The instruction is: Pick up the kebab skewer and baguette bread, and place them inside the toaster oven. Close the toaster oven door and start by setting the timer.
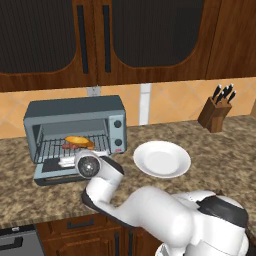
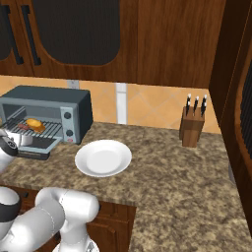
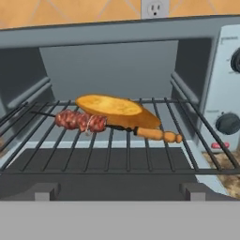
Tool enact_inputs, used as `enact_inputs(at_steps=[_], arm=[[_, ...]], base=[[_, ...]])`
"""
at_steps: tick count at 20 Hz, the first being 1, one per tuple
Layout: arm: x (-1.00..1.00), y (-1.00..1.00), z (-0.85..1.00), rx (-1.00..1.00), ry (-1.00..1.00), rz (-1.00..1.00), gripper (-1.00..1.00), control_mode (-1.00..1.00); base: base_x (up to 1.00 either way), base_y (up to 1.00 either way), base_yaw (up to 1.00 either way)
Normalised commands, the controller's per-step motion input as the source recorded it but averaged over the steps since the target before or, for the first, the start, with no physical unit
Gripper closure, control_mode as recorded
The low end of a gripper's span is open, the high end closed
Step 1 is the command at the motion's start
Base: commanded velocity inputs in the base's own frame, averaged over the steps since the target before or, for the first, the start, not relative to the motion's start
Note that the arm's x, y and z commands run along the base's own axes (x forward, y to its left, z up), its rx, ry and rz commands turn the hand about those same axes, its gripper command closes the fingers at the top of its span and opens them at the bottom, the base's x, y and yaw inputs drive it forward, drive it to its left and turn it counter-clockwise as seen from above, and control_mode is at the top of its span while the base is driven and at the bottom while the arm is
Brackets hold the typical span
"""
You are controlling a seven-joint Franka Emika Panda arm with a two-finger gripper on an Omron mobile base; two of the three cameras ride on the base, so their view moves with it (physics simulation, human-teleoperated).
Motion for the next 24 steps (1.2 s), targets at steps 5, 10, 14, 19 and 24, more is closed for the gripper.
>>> enact_inputs(at_steps=[5, 10, 14, 19, 24], arm=[[0.08, 0.0, -0.05, 0.0, -0.01, 0.0, -1.0, -1.0], [0.18, 0.0, -0.08, 0.0, 0.0, 0.0, -1.0, -1.0], [0.22, 0.01, -0.14, 0.0, 0.0, 0.0, -1.0, -1.0], [0.17, 0.02, -0.2, 0.0, 0.0, 0.0, -1.0, -1.0], [0.18, 0.01, -0.17, 0.0, 0.0, 0.0, -1.0, -1.0]], base=[[0.0, 0.0, 0.0], [0.0, 0.0, 0.0], [0.0, 0.0, 0.0], [0.0, 0.0, 0.0], [0.0, 0.0, 0.0]])
